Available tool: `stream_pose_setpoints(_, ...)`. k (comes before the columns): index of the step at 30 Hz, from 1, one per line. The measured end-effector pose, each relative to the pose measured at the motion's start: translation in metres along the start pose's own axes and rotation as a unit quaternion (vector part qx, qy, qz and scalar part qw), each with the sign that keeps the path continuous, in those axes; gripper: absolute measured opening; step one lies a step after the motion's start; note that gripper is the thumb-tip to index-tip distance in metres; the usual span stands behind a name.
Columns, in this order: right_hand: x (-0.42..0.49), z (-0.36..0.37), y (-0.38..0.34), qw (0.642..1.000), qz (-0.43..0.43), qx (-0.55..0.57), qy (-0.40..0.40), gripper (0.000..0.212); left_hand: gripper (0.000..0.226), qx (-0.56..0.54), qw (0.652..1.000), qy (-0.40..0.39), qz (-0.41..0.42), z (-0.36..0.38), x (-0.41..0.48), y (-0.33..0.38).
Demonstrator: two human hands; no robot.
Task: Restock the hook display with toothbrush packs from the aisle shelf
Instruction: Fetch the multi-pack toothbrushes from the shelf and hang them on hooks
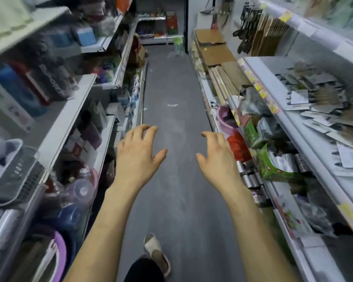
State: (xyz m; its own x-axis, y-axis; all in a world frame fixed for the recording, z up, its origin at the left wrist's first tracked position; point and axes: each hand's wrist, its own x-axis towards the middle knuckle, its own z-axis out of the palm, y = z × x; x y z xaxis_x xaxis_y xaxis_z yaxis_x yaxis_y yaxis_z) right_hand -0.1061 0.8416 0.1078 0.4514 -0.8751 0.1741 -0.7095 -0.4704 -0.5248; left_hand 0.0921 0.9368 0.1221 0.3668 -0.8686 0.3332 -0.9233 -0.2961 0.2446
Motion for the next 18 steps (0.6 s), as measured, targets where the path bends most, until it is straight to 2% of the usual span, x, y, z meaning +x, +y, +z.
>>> stream_pose_setpoints(10, 0.216, 0.051, 0.056, 0.995, 0.1, -0.011, 0.027, 0.058, 0.065, -0.028, 0.995, -0.063, 0.076, 0.126, 0.24, -0.038)
stream_pose_setpoints(18, 0.365, 0.035, 0.091, 0.975, 0.188, -0.047, 0.106, 0.061, 0.063, -0.066, 0.978, -0.101, 0.17, 0.191, 0.427, -0.011)
